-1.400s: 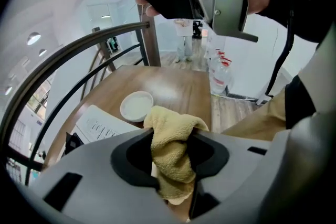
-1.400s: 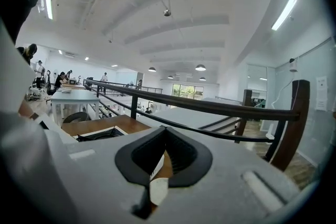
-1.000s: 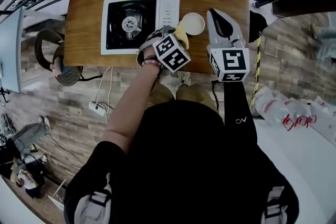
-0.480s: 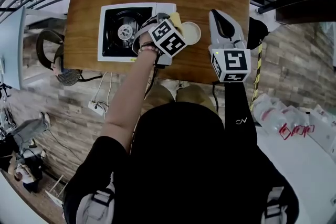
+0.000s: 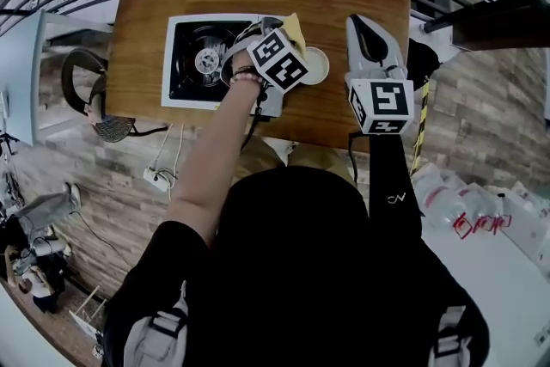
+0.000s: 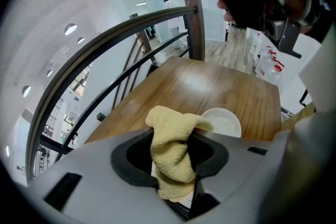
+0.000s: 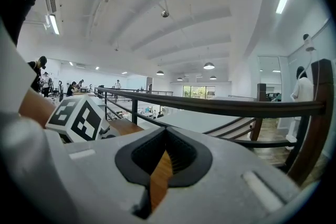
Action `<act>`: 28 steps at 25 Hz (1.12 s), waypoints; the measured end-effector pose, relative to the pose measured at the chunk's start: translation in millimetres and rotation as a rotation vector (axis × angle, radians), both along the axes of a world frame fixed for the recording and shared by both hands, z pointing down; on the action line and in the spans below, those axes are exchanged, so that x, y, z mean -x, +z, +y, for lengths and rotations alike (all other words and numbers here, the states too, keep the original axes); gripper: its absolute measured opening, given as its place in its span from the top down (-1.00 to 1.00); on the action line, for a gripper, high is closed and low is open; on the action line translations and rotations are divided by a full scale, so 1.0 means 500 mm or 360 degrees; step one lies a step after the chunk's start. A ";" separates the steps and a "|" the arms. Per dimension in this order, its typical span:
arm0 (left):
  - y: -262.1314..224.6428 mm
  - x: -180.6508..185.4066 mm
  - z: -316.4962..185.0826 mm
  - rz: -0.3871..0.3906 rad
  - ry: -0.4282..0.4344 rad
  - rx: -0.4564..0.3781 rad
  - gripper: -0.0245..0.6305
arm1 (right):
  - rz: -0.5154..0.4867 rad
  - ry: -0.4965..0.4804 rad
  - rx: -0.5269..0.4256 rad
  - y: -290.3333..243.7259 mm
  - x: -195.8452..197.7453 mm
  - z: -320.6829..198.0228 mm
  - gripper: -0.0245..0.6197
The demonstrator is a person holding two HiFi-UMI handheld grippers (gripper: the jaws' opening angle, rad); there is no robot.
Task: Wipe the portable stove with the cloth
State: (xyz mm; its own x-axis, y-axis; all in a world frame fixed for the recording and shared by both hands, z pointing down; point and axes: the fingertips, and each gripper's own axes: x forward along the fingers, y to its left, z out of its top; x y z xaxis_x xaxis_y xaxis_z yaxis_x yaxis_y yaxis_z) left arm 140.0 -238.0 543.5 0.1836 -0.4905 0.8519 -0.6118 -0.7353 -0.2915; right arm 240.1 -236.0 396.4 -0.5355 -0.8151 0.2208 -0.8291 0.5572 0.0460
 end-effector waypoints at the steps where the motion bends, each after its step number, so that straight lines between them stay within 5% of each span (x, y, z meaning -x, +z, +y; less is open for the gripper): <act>1: -0.013 -0.003 -0.007 0.0018 -0.0006 -0.0035 0.49 | -0.0001 -0.0002 -0.0004 -0.003 0.003 -0.001 0.92; 7: -0.072 0.027 -0.099 0.0011 -0.0040 -0.0260 0.49 | 0.0018 0.0051 -0.0006 -0.009 0.014 -0.011 0.92; 18: -0.004 0.140 -0.140 -0.0153 0.0055 -0.0141 0.49 | 0.0094 0.0213 0.0061 0.007 0.056 -0.028 0.92; 28: -0.012 0.399 -0.120 -0.0073 -0.0220 -0.0079 0.48 | 0.0132 0.0070 0.0050 -0.014 0.263 -0.036 0.92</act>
State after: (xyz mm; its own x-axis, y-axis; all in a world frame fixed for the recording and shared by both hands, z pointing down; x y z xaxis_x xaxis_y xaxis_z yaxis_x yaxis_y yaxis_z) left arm -59.4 -298.0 537.3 0.0728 -0.5500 0.8320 -0.6912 -0.6292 -0.3554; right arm 108.5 -253.8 389.5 -0.4782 -0.8295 0.2887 -0.8468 0.5226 0.0989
